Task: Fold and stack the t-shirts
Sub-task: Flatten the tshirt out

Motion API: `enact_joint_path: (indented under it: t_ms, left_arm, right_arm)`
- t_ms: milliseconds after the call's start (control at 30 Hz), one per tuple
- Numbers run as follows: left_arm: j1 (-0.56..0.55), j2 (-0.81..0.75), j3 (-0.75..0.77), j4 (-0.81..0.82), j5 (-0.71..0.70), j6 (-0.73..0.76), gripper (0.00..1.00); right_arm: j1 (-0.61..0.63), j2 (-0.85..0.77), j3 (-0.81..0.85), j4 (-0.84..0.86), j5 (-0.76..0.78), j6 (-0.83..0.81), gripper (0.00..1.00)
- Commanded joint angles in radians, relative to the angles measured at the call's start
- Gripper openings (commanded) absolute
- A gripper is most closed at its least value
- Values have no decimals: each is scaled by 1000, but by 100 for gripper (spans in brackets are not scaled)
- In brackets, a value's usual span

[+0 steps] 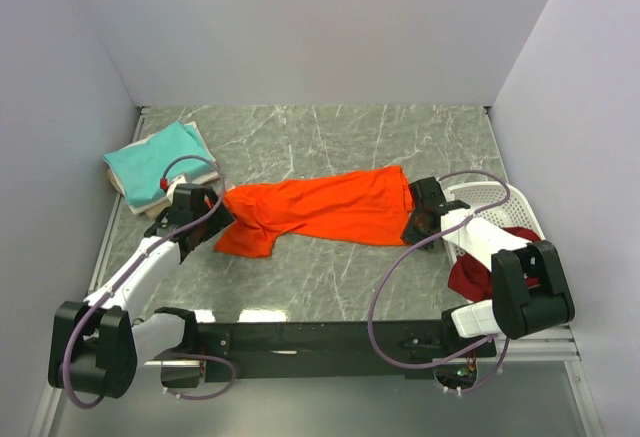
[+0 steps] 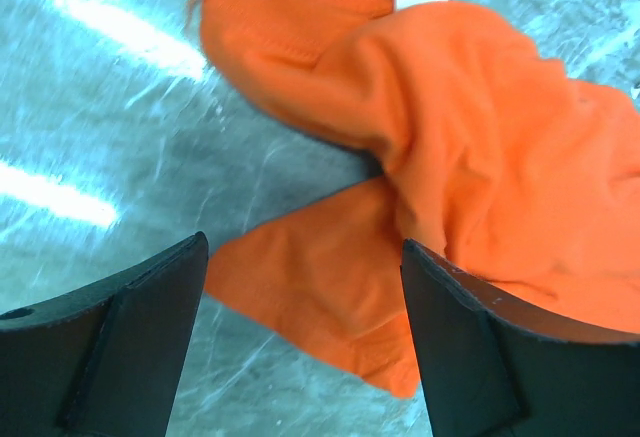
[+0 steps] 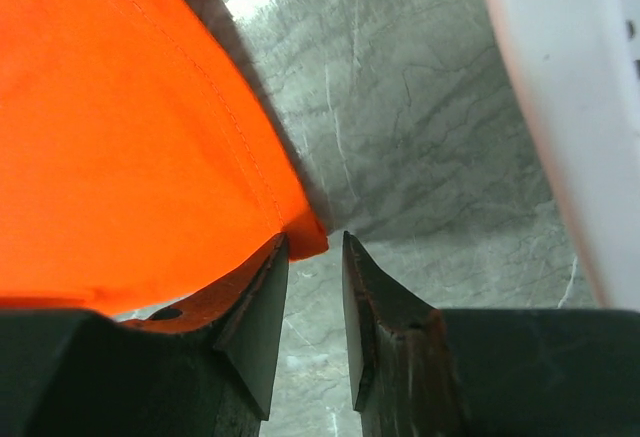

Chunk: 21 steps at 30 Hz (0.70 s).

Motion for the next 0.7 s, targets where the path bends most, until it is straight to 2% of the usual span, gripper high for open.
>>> enact_joint_path:
  t_ms: [0,267,467,567,600,667]
  left_arm:
    - [9,-56,-22,8,6,-52,83]
    - [12,-130,-112,26,-40,-135,78]
    - [11,-161,-149,25,-50,-143,72]
    - [12,-159,-168,35,-50,-144,68]
    - [12,-161,-177,34,-52,-148,66]
    - [11,-167,-188,34,-57,-155,64]
  right_arm:
    - [-2,-11,-20,19,-5,8,35]
    - [-3,17,-44,62,-8,12,33]
    - [-3,68,-26,83,-8,-2,28]
    - [-2,89,-12,85,-17,-8,17]
    - [-3,89,-12,87,-25,-14,9]
    - [-2,91,-11,84,-28,-17,2]
